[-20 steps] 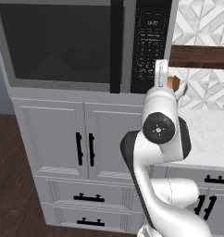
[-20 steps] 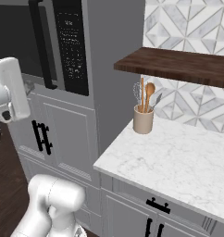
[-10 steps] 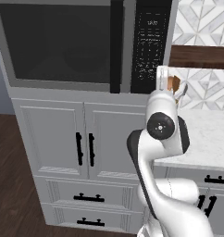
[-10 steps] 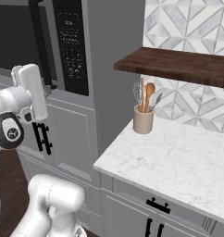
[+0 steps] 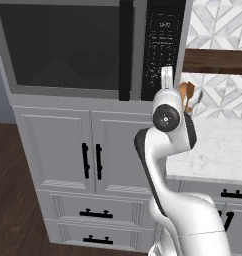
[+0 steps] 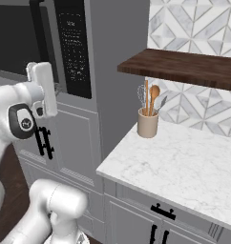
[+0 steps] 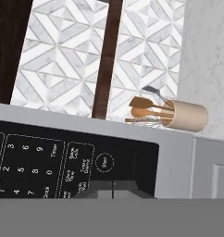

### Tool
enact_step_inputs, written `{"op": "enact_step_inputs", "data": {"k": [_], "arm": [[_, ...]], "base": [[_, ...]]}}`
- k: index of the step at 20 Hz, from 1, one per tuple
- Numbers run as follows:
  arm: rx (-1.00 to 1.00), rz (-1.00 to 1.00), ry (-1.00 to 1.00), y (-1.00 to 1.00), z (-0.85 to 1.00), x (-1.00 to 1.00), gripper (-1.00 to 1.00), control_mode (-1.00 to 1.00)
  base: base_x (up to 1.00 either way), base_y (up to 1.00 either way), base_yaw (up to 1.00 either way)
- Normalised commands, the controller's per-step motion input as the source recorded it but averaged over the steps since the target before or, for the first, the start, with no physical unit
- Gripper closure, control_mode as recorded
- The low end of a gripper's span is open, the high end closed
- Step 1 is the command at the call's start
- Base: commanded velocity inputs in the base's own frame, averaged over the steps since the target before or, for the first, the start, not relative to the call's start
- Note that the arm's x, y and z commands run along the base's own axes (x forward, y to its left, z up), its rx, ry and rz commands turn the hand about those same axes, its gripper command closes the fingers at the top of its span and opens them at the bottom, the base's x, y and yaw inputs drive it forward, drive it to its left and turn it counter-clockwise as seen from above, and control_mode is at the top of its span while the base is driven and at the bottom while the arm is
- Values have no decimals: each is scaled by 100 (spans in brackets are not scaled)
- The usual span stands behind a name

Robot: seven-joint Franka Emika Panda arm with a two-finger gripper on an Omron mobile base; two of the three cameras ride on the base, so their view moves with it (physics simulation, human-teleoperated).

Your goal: Open the microwave, place the bowl with waffle inside the microwave, then close the microwave door and turn it on.

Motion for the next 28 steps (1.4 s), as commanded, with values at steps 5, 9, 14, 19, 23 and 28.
{"op": "enact_step_inputs", "data": {"k": [5, 9, 14, 19, 23, 28], "arm": [[0, 0, 6, 0, 0, 47, 100, -100], [0, 0, 2, 0, 0, 50, 100, -100], [0, 0, 0, -5, 0, 50, 100, -100], [0, 1, 0, -16, -8, 37, 100, -100], [0, 0, 0, -13, -14, 41, 100, -100], [0, 0, 0, -14, -21, 52, 100, -100]], "base": [[0, 0, 0], [0, 0, 0], [0, 0, 0], [0, 0, 0], [0, 0, 0], [0, 0, 0]]}}
